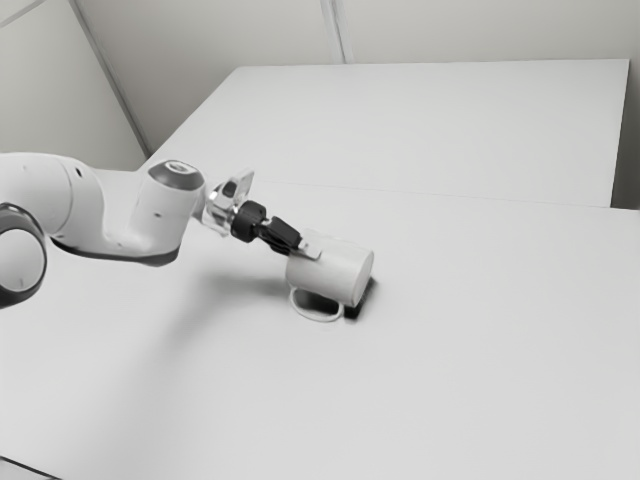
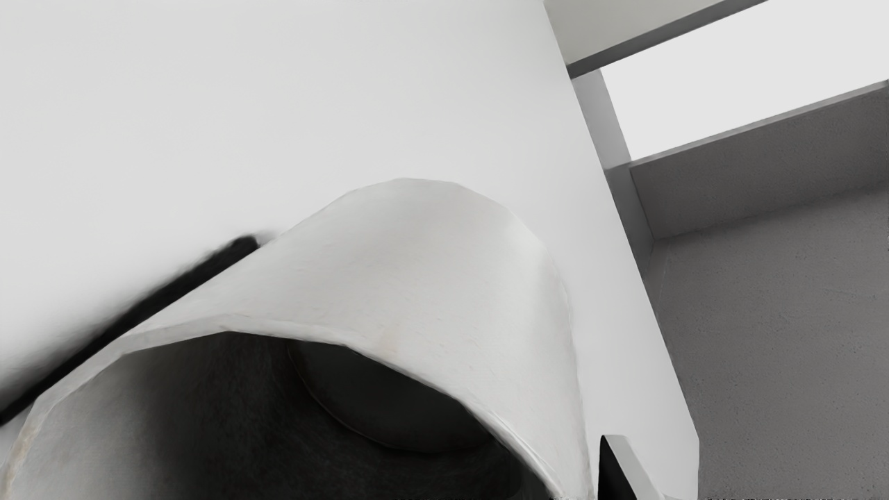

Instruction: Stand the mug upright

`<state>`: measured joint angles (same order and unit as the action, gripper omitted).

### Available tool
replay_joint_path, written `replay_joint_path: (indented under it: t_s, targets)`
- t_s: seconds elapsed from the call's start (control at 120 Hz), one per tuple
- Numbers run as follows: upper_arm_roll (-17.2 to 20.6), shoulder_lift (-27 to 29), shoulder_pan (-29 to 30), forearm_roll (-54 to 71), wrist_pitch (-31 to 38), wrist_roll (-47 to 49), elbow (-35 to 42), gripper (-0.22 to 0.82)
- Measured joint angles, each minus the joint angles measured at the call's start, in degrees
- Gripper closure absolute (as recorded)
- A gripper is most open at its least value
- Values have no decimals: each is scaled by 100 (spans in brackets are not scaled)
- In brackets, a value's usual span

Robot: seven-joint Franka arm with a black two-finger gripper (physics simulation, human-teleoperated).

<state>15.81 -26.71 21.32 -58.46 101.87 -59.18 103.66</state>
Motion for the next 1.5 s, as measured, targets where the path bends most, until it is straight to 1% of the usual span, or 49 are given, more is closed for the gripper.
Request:
replay_joint_path:
  t_s: [0.067,0.167,0.383,0.467,0.6,0.692,0.767,0.875,0.983,1.167,1.367,1.383,1.5]
  targets:
    - [82,34,27,-3,-13,-34,-4,71]
    - [104,92,33,48,-3,-75,-3,75]
    - [131,697,-84,523,64,-86,5,77]
    - [139,907,-183,1109,228,-27,23,78]
    - [146,1284,-453,2819,691,246,84,78]
    - [152,1643,-650,3893,958,525,371,78]
    - [201,1951,-766,4521,1168,769,738,79]
    - [345,2392,-795,5068,1476,1101,1330,79]
    - [449,2679,-848,5335,1735,1387,1739,79]
    - [571,2903,-964,5491,2018,1807,2128,79]
    - [645,2931,-814,5700,2272,2263,2354,79]
    - [646,2931,-798,5708,2289,2296,2363,78]
    - [686,2960,-709,5733,2367,2492,2409,51]
